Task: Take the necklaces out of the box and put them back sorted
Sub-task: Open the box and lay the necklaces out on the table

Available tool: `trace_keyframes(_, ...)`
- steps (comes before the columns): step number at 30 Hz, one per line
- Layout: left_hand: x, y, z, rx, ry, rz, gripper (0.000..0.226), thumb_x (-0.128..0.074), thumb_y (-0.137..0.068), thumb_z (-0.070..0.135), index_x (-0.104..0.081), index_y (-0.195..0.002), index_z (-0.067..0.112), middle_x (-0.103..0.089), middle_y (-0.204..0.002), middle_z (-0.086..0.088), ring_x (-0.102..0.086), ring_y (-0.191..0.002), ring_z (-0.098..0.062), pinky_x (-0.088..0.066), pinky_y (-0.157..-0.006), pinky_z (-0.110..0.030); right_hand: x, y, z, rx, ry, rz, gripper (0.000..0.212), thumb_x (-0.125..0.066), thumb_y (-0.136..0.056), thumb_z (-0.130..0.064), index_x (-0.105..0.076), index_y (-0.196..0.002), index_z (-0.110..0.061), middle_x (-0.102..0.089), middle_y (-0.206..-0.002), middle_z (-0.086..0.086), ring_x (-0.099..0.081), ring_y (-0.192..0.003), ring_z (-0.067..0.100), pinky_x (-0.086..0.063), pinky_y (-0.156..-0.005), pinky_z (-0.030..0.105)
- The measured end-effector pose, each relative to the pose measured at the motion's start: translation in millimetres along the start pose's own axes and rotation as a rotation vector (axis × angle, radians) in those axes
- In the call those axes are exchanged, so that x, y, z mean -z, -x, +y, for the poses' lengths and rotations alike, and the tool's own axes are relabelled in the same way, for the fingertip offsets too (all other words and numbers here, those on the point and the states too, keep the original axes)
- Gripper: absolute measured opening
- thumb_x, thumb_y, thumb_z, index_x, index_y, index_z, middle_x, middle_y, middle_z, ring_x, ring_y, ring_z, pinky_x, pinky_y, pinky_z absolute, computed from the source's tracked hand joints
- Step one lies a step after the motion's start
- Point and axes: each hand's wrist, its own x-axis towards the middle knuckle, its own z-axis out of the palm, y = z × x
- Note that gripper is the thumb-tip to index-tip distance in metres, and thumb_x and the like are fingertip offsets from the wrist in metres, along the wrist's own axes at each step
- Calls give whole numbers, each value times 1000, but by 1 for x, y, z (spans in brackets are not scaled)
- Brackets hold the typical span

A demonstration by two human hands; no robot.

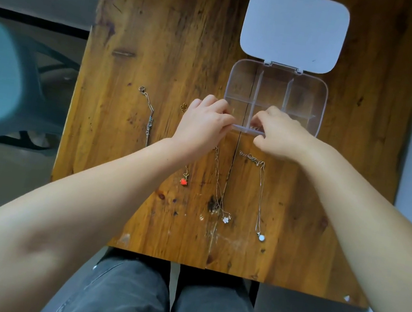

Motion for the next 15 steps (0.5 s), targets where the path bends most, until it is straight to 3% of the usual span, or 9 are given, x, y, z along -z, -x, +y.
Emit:
trace_keyframes(9, 3, -1, 2, -4, -34, 0, 19, -56, -92, 16, -69, -104, 10, -64, -107, -12, -51, -105, -30, -40, -87, -42, 7, 9, 5, 56, -104, 91, 11, -60, -89, -17, -60, -100, -15, -61, -100, 7, -56, -86, 17, -50, -78, 29)
trace_keyframes(12, 3, -2, 4, 27, -79, -28, 21, -53, -93, 18, -67, -107, 13, -63, -111, -10, -48, -109, -29, -37, -92, -43, 19, 23, 8, 77, -330, 145, 4, -62, -89, -18, -59, -91, -20, -60, -91, -2, -55, -78, 7, -41, -64, 13)
trace_keyframes(15, 7, 0, 16, 34, -104, 5, 33, -53, -90, 19, -56, -123, 17, -57, -126, -8, -44, -120, -31, -33, -97, -45, 39, 46, 14, 88, -667, 216, 3, -62, -89, -22, -64, -88, -25, -65, -85, -8, -61, -78, 3, -44, -66, 11)
